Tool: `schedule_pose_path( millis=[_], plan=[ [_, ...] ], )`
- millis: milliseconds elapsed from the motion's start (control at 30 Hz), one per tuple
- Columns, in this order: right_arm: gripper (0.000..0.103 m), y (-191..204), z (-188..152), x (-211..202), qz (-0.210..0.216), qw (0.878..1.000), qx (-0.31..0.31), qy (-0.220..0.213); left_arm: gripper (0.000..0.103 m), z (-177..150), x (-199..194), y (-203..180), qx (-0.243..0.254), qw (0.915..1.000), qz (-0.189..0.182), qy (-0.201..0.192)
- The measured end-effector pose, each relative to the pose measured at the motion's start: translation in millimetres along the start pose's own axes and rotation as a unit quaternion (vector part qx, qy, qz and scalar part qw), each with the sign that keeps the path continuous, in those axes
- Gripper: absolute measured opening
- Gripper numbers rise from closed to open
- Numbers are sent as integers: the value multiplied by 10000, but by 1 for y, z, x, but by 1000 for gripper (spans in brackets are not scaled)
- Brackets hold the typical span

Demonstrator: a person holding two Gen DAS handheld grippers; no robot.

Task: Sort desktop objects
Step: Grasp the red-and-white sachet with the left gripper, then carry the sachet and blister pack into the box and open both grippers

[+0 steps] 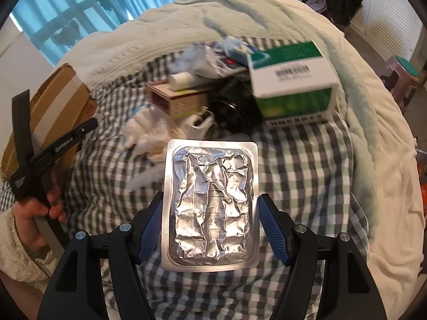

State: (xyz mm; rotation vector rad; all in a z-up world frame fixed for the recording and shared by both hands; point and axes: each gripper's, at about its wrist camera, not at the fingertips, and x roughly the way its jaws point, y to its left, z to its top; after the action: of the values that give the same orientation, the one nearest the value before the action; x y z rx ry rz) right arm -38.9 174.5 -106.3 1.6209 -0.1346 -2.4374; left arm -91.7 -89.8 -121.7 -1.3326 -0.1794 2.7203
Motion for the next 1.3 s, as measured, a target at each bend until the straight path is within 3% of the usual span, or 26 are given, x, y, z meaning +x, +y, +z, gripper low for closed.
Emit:
schedule_pose_path(
  millis=[133, 367, 667, 833, 933, 1133, 1300],
  plan=[
    [68, 17, 5, -9, -37, 9997, -180, -149, 6, -6, -20, -3, 51, 9993, -359, 25],
    [68, 41, 13, -23, -51, 9987, -367, -354, 5, -14, -49, -11, 353, 9970, -678, -93],
    [68, 68, 28, -52, -162, 9951, -594, -776, 4, -12, -68, -9, 332, 9952, -903, -200],
    [68, 77, 36, -66, -24, 9948, -467, -904, 4, 1, -98, -10, 359, 9927, -1033, -501],
    [68, 96, 47, -85, -6, 9915, -694, -1102, 4, 17, -125, -10, 267, 9898, -1186, -741],
    [68, 152, 72, -116, 302, 9815, -1357, -1319, 4, 50, -189, 15, 88, 9834, -953, -1540],
    [68, 220, 97, -120, 903, 9694, -1950, -1185, 4, 64, -205, 69, -375, 9851, -200, -1669]
  ],
)
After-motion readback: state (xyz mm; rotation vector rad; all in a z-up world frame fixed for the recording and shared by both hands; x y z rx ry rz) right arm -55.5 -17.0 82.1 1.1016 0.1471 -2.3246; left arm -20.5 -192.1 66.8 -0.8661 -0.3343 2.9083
